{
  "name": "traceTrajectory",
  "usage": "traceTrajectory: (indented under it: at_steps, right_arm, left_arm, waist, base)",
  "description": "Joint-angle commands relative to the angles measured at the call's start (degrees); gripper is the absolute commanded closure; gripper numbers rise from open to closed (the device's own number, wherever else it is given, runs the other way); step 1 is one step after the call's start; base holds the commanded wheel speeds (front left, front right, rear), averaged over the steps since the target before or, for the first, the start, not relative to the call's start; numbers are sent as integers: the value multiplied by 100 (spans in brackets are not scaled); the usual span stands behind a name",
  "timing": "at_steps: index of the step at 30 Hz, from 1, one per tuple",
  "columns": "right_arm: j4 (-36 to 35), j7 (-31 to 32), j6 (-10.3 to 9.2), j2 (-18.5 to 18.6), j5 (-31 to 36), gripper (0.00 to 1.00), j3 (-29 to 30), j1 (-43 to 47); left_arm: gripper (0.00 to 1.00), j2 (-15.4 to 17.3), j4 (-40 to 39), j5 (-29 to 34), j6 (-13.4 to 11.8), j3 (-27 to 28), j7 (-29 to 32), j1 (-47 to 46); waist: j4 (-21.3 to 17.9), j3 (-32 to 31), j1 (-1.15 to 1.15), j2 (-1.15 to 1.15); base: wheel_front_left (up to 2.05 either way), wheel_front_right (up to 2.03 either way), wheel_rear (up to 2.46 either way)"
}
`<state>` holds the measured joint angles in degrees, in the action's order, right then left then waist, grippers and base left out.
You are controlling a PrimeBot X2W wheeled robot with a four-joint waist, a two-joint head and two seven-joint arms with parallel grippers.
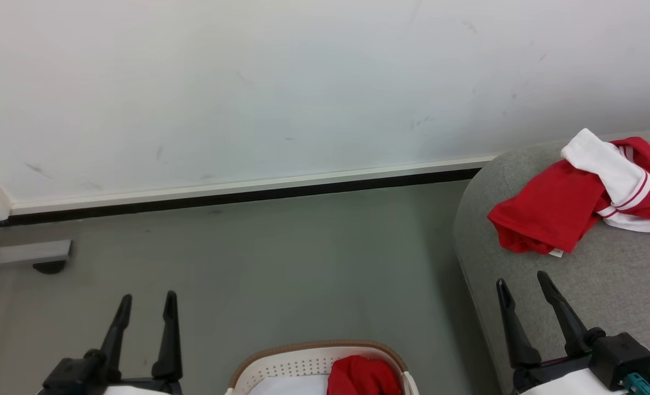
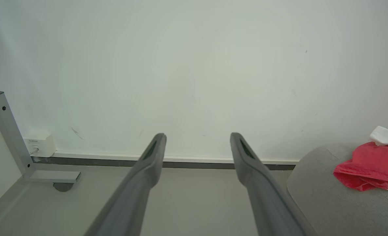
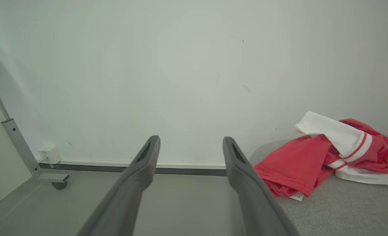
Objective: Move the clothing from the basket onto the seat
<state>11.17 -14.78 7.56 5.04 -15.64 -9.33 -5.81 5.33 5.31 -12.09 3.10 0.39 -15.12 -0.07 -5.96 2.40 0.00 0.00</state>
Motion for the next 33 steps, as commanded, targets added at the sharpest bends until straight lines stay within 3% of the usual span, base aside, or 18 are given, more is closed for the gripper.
traceTrajectory:
  at_steps: [1, 15, 33]
  right_arm:
    - [19, -38, -15, -15, -32, 0, -7, -91]
    - [-173, -32, -15, 76, 52, 0, 175, -384]
    - [-501, -32, -15, -99, 76, 0, 489, -963]
  left_arm:
    - [0, -17, 28, 53, 41, 38, -5, -67]
    - [0, -79, 25, 307, 303, -47, -5, -524]
    - [0, 173, 532, 377, 435, -1214, -5, -1450]
  waist:
    - [-10, 8, 0, 0]
    - [-331, 569, 0, 0]
    - [-849, 1623, 0, 0]
  base:
    - [0, 0, 0]
    - [0, 0, 0]
    - [0, 0, 0]
